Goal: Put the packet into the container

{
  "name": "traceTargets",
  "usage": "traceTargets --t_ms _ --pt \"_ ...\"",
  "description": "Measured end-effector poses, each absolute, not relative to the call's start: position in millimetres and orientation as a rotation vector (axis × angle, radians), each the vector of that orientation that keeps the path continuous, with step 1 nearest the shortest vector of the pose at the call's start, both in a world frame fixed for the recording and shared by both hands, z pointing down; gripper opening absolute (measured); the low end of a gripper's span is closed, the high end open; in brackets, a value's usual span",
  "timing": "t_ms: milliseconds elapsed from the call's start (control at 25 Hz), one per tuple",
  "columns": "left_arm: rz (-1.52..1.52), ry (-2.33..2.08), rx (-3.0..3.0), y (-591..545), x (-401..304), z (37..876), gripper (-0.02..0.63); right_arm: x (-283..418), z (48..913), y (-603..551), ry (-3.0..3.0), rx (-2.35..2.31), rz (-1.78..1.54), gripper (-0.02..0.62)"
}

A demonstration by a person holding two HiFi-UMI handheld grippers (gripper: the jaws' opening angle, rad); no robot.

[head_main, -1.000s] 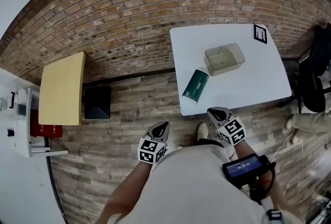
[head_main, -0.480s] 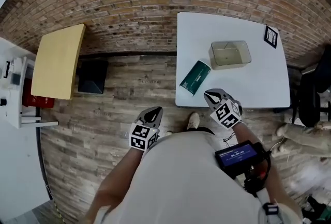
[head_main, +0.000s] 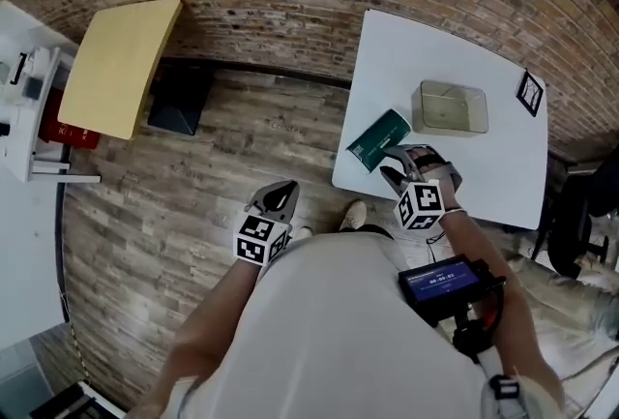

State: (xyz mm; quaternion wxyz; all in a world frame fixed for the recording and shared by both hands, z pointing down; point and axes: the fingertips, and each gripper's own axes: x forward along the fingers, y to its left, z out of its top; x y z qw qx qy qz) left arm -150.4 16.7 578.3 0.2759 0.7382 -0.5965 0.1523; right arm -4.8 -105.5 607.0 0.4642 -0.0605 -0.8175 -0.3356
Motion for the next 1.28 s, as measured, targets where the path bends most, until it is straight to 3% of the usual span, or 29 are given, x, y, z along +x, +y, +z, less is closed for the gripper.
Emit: traceTargets --t_ms 200,440,880,1280 --pt "0.387 -1.644 1.937 23.0 -156.7 580.3 0.009 -13.2 621.4 -98.8 -1.872 -0.397 -1.072 0.244" --pt "0.369 -1.693 1.876 34.8 -165.7 581.9 0.009 -19.4 645.6 -109.1 -1.746 -0.53 -1.105 0.345" --pt "0.366 -1.743 1.818 47.8 -176.1 581.0 0.009 -28.8 659.7 -129.5 -1.595 -0.737 -1.11 0.388" --pt "0.35 -1.772 1.801 60.6 -164.3 572.8 0.009 -17.5 660.3 -124.9 -1.502 -0.798 -1.124 0.351"
